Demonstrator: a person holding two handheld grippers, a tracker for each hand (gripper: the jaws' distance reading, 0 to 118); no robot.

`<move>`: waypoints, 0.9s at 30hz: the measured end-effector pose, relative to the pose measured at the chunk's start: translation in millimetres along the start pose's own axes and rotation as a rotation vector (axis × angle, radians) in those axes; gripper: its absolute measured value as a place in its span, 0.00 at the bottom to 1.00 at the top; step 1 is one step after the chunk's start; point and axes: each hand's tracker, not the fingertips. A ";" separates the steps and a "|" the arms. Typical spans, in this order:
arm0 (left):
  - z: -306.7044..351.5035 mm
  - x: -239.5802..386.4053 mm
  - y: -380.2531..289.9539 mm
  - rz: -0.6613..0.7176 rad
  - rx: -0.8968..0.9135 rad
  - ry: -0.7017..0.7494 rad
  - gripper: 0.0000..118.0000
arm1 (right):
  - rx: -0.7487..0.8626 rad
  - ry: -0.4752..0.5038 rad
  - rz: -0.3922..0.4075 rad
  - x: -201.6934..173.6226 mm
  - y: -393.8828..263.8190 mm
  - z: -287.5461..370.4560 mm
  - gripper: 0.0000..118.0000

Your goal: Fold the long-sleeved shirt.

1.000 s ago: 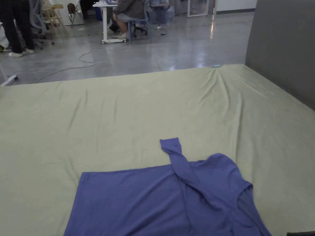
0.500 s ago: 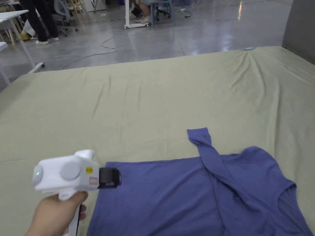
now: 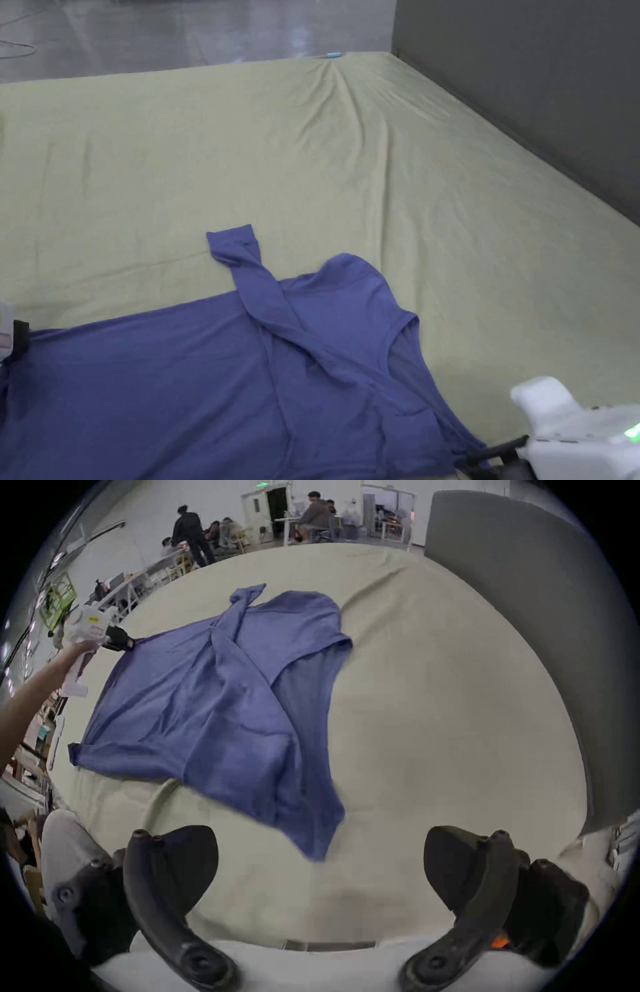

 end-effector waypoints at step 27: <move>366.7 -122.1 147.1 0.396 0.456 -0.320 0.00 | 0.506 -0.126 0.071 28.7 301.5 283.8 0.07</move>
